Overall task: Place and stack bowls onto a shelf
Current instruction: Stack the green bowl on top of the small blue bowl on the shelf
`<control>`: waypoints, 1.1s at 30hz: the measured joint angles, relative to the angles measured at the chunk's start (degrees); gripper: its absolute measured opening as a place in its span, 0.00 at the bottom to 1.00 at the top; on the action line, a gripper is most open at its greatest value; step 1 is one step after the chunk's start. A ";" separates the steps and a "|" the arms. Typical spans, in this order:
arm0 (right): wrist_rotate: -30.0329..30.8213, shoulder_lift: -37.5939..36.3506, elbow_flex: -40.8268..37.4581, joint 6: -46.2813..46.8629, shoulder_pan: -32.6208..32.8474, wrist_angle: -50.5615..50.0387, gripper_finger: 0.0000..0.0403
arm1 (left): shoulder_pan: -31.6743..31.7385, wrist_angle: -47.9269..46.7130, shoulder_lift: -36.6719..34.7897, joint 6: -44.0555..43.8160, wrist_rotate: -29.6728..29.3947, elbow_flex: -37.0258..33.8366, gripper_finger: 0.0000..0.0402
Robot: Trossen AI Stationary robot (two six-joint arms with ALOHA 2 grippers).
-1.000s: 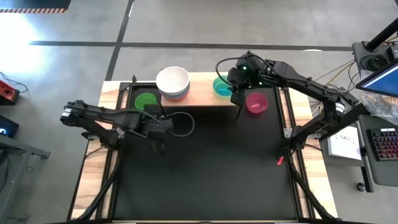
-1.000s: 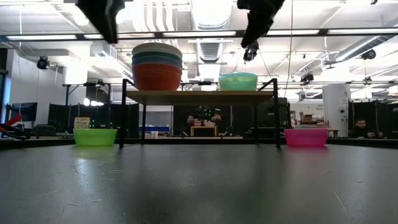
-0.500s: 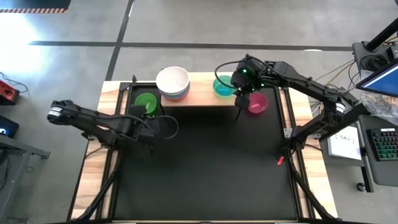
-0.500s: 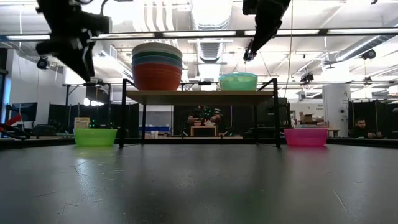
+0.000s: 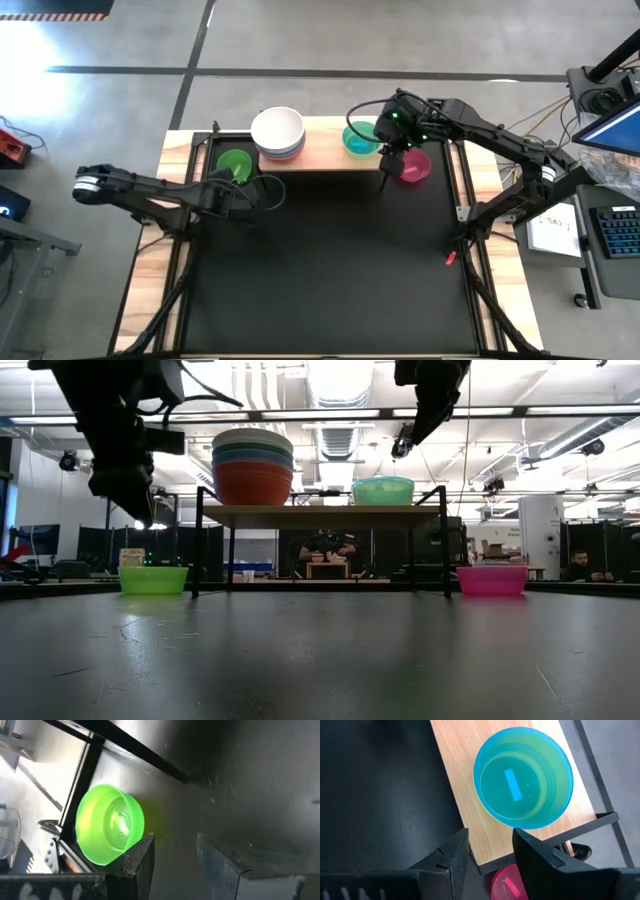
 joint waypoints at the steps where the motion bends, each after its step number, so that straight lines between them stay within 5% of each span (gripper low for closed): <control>1: 0.01 0.00 -0.01 0.01 0.00 -0.15 0.36 | 0.79 -0.10 -0.47 0.34 0.02 -0.01 0.32; 17: -0.02 -0.15 -0.01 0.62 0.00 -0.16 0.36 | 24.44 2.01 -4.93 -0.06 15.09 0.22 0.32; 33: -0.07 -0.33 -0.03 0.00 0.00 -3.75 0.36 | 50.04 8.82 -3.06 -3.06 15.35 0.77 0.32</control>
